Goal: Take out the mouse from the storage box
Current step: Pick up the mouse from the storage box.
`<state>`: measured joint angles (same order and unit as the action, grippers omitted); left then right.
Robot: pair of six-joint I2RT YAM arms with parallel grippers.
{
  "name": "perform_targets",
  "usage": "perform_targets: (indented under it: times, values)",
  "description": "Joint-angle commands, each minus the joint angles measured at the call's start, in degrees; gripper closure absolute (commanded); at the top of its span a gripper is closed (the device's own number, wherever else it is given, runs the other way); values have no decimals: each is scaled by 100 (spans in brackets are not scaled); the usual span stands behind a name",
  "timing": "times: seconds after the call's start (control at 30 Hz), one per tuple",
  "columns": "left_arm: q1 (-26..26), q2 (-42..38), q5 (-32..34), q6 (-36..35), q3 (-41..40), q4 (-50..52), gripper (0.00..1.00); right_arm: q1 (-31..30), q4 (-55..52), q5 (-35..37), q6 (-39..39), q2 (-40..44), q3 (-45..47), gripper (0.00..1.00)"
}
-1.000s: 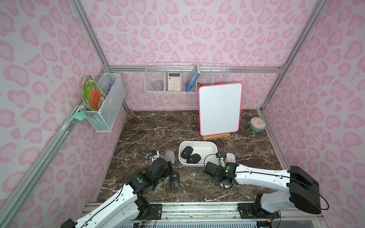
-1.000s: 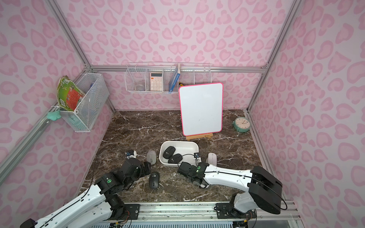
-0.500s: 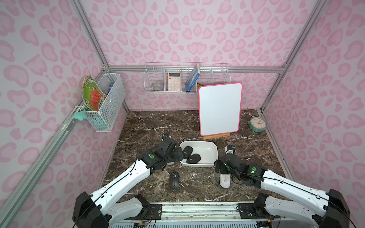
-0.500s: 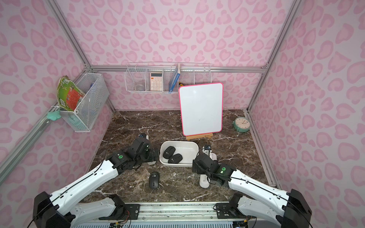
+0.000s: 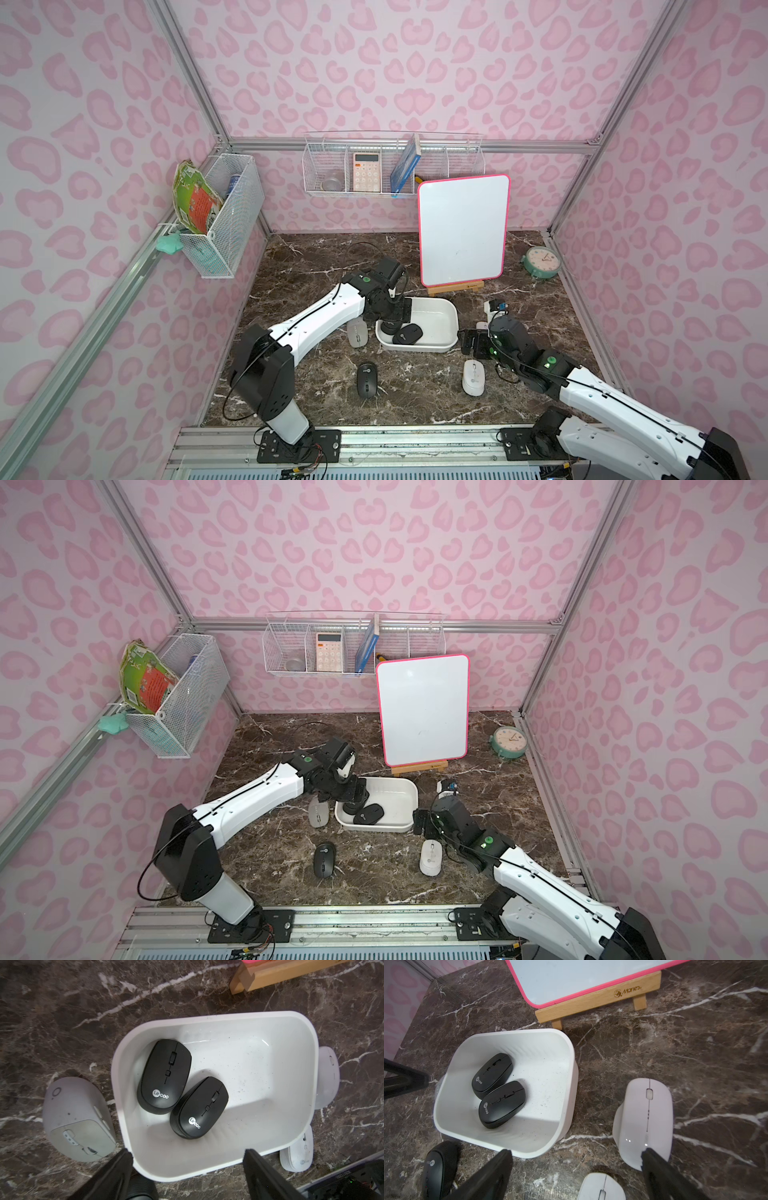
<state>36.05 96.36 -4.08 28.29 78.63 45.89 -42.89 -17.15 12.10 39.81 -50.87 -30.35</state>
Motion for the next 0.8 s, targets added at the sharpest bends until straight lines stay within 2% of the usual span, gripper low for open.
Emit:
perform_targets:
  times: [0.0,0.23,0.4,0.77]
  values:
    - [18,327,-161,-169,330,385,13,18,332,-126,-83,15,70,1]
    - [120,1245,105,-176,1127,794,14,78,439,-162,-104,110,170,1]
    - [170,1860,551,-95,1448,991,13,186,361,-102,-183,301,192,1]
    - [277,2511,987,-33,1759,981,6,332,440,-318,-239,474,325,1]
